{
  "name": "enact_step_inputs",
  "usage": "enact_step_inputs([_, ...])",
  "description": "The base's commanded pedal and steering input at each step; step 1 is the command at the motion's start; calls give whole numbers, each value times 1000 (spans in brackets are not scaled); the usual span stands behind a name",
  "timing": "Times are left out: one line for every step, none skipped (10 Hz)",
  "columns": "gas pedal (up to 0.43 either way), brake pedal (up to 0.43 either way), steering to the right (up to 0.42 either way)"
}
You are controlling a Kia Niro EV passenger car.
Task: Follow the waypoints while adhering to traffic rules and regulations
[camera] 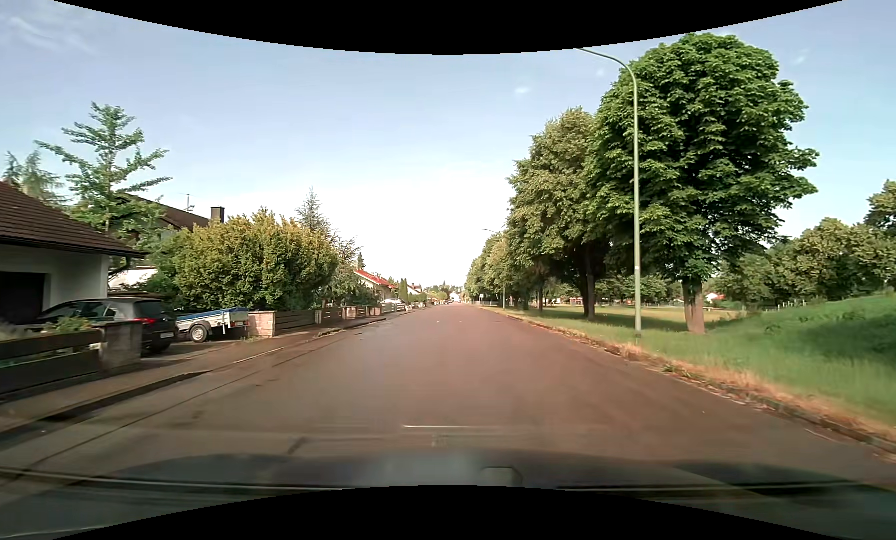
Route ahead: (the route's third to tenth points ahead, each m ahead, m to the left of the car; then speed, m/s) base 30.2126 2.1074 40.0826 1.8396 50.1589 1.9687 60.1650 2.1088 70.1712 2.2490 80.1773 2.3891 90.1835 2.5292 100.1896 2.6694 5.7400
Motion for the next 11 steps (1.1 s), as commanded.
enact_step_inputs([197,0,15])
enact_step_inputs([197,0,15])
enact_step_inputs([197,0,15])
enact_step_inputs([197,0,16])
enact_step_inputs([197,0,16])
enact_step_inputs([220,0,17])
enact_step_inputs([228,0,19])
enact_step_inputs([228,0,21])
enact_step_inputs([228,0,19])
enact_step_inputs([228,0,18])
enact_step_inputs([228,0,17])
